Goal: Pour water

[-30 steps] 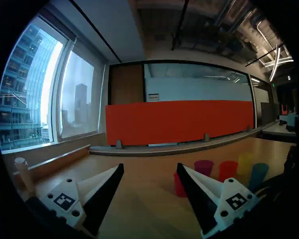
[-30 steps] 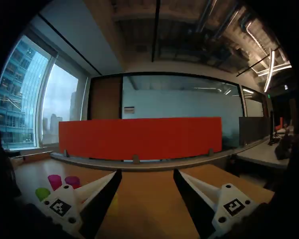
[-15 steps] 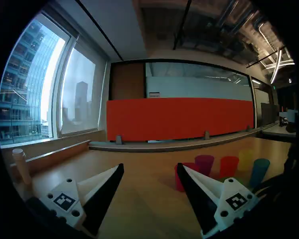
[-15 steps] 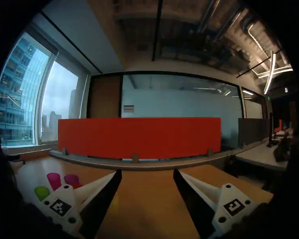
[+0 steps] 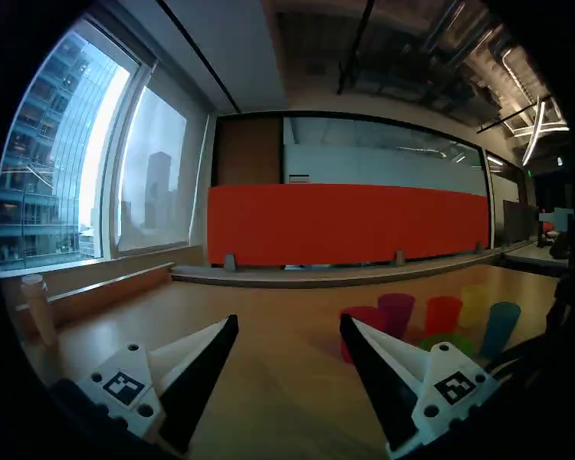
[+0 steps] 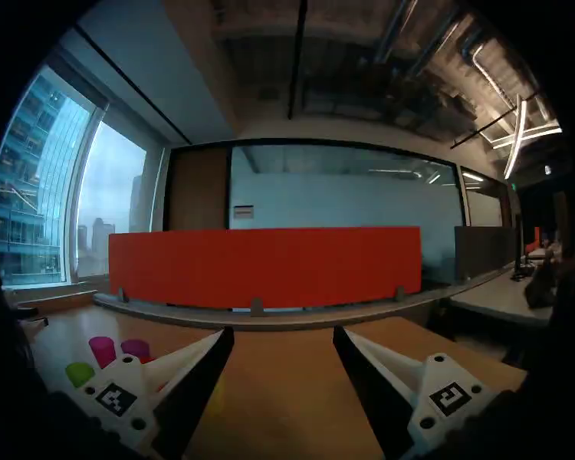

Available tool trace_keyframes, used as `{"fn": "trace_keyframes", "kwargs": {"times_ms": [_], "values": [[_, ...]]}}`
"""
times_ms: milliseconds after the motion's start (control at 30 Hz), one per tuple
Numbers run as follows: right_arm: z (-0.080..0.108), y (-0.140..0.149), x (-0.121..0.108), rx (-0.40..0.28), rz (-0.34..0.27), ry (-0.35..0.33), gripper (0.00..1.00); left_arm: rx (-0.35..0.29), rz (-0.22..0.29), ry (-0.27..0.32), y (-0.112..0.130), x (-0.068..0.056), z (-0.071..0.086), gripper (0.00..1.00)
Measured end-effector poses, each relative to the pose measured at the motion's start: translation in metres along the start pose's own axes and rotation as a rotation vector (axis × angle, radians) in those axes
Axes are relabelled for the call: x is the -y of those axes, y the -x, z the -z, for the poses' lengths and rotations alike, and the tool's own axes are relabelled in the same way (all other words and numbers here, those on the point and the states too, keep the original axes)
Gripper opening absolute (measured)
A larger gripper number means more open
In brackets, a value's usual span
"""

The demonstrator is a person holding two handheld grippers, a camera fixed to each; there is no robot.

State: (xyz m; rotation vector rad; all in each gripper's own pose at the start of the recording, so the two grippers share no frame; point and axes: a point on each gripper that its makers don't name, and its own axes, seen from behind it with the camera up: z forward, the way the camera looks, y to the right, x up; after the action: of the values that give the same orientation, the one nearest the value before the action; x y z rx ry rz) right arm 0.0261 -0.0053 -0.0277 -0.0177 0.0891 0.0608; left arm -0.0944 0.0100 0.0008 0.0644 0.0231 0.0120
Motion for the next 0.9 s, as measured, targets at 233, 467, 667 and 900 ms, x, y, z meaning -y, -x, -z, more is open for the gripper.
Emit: {"fn": "trace_keyframes", "kwargs": {"times_ms": [233,467,667,900], "values": [[-0.0003,0.0028,0.0008,0.003,0.010,-0.002,1.00,0.011,0.002,0.005,0.0038,-0.0003,0.0002,0.99],[-0.0017,0.0022,0.0040,0.005,0.015,-0.006,1.00,0.014,0.002,0.003,0.0042,0.0003,-0.0013,0.99],[-0.0015,-0.0005,0.0074,-0.002,0.023,-0.013,1.00,0.016,-0.002,0.005,0.0039,-0.0016,-0.0028,0.99],[0.0013,0.0027,0.0063,-0.001,0.043,-0.010,1.00,0.016,-0.002,0.005,0.0042,-0.0022,-0.0036,0.99]]}}
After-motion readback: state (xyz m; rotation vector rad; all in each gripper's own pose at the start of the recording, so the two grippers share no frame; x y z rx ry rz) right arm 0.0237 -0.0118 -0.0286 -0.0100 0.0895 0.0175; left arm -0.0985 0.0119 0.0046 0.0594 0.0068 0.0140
